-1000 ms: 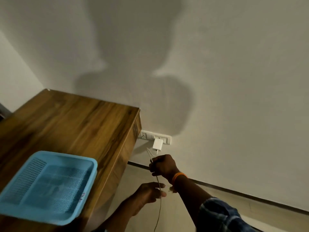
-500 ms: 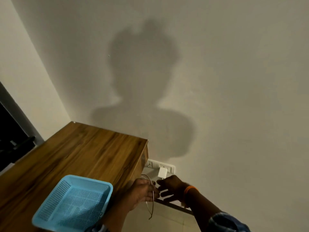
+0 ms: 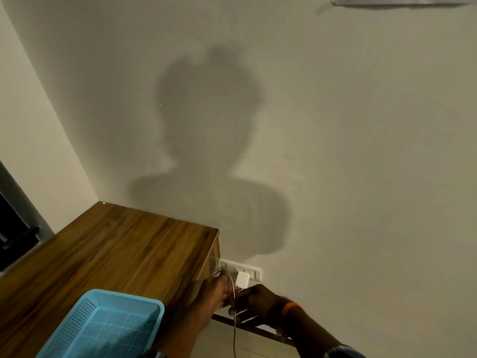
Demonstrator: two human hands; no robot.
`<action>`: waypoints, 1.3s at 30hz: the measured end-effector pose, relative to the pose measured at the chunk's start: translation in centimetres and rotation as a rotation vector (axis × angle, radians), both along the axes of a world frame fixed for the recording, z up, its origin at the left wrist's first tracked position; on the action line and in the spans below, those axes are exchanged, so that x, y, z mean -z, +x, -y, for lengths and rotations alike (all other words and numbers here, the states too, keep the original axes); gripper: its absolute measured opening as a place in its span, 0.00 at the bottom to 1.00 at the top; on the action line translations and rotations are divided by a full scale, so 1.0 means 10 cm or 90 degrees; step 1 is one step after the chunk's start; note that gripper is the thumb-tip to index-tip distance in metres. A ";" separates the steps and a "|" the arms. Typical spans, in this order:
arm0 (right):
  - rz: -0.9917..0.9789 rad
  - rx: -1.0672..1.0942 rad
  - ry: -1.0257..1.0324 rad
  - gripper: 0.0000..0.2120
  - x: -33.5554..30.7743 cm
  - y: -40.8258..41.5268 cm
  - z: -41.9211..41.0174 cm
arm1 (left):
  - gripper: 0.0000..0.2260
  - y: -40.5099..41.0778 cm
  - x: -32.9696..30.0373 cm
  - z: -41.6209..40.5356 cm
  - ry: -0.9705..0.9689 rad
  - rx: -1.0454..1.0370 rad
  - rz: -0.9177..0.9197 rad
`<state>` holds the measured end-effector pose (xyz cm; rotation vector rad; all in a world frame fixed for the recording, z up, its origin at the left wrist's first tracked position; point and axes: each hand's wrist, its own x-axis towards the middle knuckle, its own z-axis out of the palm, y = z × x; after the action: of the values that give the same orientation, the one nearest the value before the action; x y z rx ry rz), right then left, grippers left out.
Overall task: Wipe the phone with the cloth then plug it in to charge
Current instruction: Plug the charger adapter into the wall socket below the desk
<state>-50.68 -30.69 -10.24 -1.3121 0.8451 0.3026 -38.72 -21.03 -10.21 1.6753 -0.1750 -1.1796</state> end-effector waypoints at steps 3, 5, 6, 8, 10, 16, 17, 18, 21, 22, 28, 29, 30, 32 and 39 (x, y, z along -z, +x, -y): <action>0.038 0.059 -0.006 0.11 -0.15 0.10 0.08 | 0.27 -0.08 0.06 -0.20 0.017 0.058 -0.086; 0.080 0.130 0.003 0.11 -0.28 0.20 0.15 | 0.27 -0.12 0.04 -0.30 0.009 0.071 -0.173; 0.104 0.160 0.010 0.11 -0.34 0.24 0.19 | 0.28 -0.17 0.03 -0.31 0.013 0.082 -0.198; 0.139 0.221 0.037 0.10 -0.46 0.34 0.24 | 0.30 -0.22 -0.09 -0.34 0.087 0.159 -0.155; 0.143 0.268 0.076 0.10 -0.55 0.41 0.28 | 0.26 -0.14 -0.22 -0.36 0.146 0.230 -0.079; 0.090 0.218 0.046 0.16 -0.76 0.53 0.25 | 0.19 0.23 -0.53 -0.39 0.036 0.220 -0.023; 0.082 0.192 0.034 0.17 -0.82 0.53 0.24 | 0.18 0.28 -0.61 -0.35 0.027 0.200 -0.012; 0.073 0.162 0.025 0.18 -0.85 0.52 0.23 | 0.17 0.33 -0.68 -0.29 0.020 0.172 -0.005; 0.035 0.064 0.007 0.25 -0.99 0.49 0.19 | 0.11 0.48 -0.88 -0.12 0.006 0.070 -0.009; 0.026 0.033 0.010 0.29 -1.05 0.48 0.17 | 0.10 0.52 -0.96 -0.07 -0.008 0.036 -0.021; -0.013 -0.199 0.025 0.28 -1.40 0.36 0.09 | 0.06 0.61 -1.38 0.16 -0.104 -0.062 -0.124; -0.013 -0.233 0.023 0.24 -1.44 0.33 0.09 | 0.06 0.60 -1.43 0.19 -0.119 -0.074 -0.129; -0.006 -0.255 0.026 0.22 -1.48 0.31 0.09 | 0.07 0.59 -1.47 0.21 -0.131 -0.077 -0.122; 0.026 -0.248 0.034 0.19 -1.54 0.29 0.11 | 0.13 0.56 -1.51 0.24 -0.125 -0.049 -0.075; 0.167 0.007 -0.055 0.10 -1.86 0.46 0.19 | 0.37 0.59 -1.55 0.01 -0.037 0.243 -0.117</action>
<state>-46.12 -32.63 8.34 -1.3909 0.6487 0.0824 -32.82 -21.16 5.29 1.5120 -0.4233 -1.5892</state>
